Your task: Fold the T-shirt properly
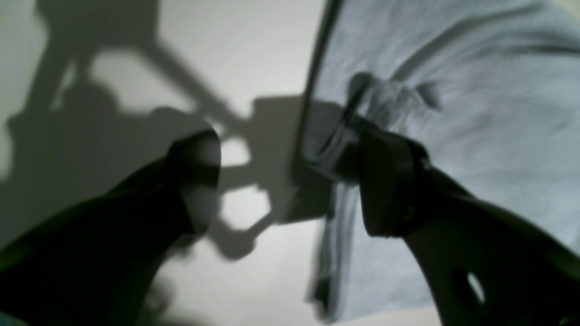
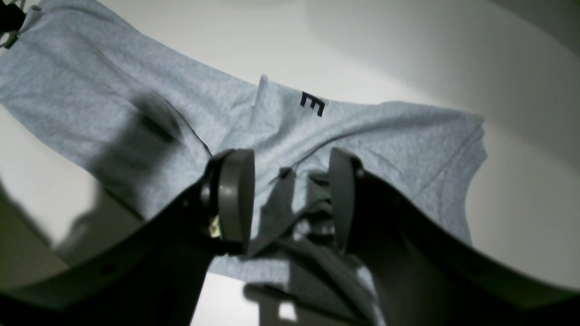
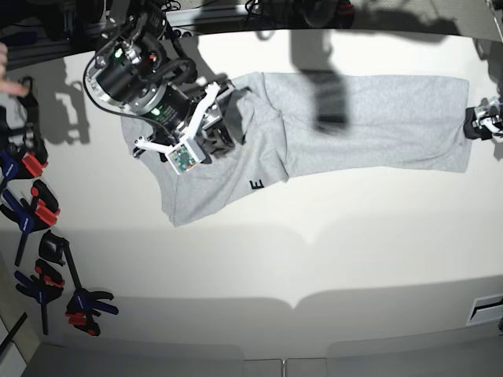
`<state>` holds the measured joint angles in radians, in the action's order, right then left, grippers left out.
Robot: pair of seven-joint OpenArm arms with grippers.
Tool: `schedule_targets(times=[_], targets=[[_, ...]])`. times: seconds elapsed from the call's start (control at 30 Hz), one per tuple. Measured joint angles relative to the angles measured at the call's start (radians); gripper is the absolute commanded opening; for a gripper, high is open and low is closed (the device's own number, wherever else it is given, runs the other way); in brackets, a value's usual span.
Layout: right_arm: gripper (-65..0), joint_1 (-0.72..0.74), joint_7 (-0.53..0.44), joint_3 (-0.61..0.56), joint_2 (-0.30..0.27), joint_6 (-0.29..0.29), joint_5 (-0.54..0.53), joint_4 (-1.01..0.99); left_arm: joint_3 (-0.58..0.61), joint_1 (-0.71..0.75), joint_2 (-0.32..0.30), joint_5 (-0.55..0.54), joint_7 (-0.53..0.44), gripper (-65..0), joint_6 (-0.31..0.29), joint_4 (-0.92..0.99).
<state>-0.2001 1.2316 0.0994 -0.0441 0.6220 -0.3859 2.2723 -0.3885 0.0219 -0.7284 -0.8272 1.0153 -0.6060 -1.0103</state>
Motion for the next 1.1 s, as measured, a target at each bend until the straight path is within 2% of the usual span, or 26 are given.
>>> schedule_targets(times=[0.03, 0.2, 0.3, 0.37, 0.6, 0.73, 0.83, 0.9, 1.03, 1.1], targets=[[-39.6, -0.001, 0.000, 0.000, 0.000, 0.000, -0.001, 0.001, 0.000, 0.015, 0.005, -0.016, -0.001, -21.2, -0.030, -0.001], [-39.6, 0.000, 0.001, 0.000, 0.000, 0.000, 0.000, 0.001, -0.004, 0.052, 0.039, -0.048, -0.043, -21.2, -0.039, -0.010], [-39.6, 0.000, 0.001, 0.000, 0.000, 0.000, 0.000, 0.001, -0.004, 0.052, 0.040, -0.156, 0.042, -21.2, -0.043, -0.010], [-39.6, 0.000, 0.001, 0.000, 0.000, 0.000, 0.000, 0.001, -0.003, 0.053, 0.050, -0.224, 0.066, -21.2, -0.045, -0.008], [-39.6, 0.000, 0.001, 0.000, 0.000, 0.000, 0.000, 0.001, -0.003, 0.069, 0.055, -0.236, 0.063, -22.8, -0.050, -0.009], [-39.6, 0.000, 0.001, 0.000, 0.000, 0.000, 0.000, 0.001, -0.004, 0.076, 0.072, -0.237, 0.037, -32.3, -0.050, -0.008], [-39.5, 0.000, 0.001, 0.000, 0.000, 0.000, 0.000, 0.001, -0.001, 0.079, 0.095, -0.227, -0.056, -39.3, -0.049, -0.006], [-39.6, 0.000, 0.000, 0.000, 0.000, 0.000, -0.001, 0.001, 0.002, 0.080, 0.103, -0.202, -0.117, -39.7, -0.049, -0.005], [-39.6, 0.000, 0.001, 0.000, 0.000, 0.000, 0.000, 0.001, -0.004, 0.074, 0.105, -0.126, -0.145, -41.4, -0.051, -0.005], [-39.6, 0.000, 0.001, 0.000, 0.000, 0.000, 0.000, 0.001, -0.005, 0.071, 0.104, -0.105, -0.150, -51.6, -0.049, -0.005]])
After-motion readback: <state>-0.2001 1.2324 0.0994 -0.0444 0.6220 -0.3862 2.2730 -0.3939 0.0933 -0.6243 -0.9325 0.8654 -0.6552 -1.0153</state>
